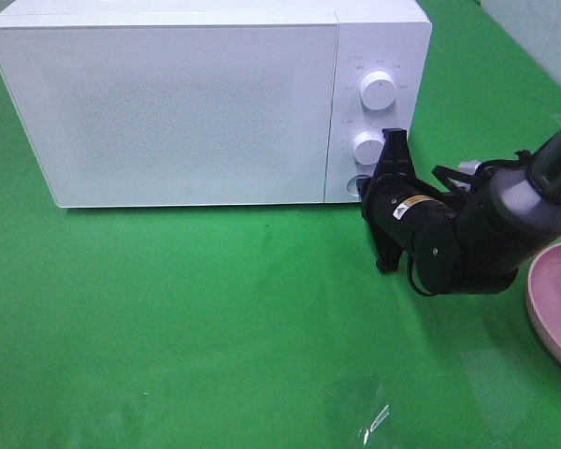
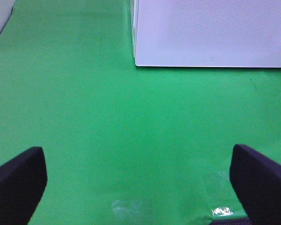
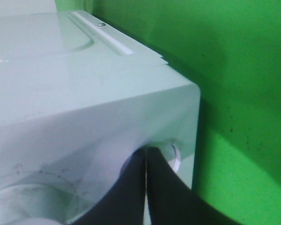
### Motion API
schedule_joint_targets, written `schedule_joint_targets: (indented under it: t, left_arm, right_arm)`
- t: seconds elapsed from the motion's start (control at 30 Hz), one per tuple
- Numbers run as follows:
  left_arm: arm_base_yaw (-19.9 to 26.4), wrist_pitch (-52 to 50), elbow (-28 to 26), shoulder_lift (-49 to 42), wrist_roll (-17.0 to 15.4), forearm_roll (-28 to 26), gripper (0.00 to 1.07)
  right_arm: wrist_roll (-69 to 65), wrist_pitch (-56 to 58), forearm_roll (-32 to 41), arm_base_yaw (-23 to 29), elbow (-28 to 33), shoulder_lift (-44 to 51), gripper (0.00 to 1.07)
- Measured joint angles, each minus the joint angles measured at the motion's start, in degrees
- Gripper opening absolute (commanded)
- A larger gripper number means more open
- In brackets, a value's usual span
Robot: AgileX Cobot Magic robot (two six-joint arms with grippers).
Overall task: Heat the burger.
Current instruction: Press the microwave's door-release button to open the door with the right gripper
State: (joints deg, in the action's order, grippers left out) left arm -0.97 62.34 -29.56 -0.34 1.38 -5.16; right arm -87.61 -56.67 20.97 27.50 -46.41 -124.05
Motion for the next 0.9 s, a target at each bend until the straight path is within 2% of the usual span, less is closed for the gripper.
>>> schedule_joint_targets:
  t: [0.47,0.9]
  left_arm:
    - [0.00,0.00,0.00,0.00,0.00,0.00,0.98]
    - [0.00,0.00,0.00,0.00,0.00,0.00,0.98]
  right_arm:
    - [1.55,-1.72,0.29,0.40,-0.92,-0.74,0.00]
    - [6.30,-0.57,5.27,1.55,-4.81,-3.50,0.00]
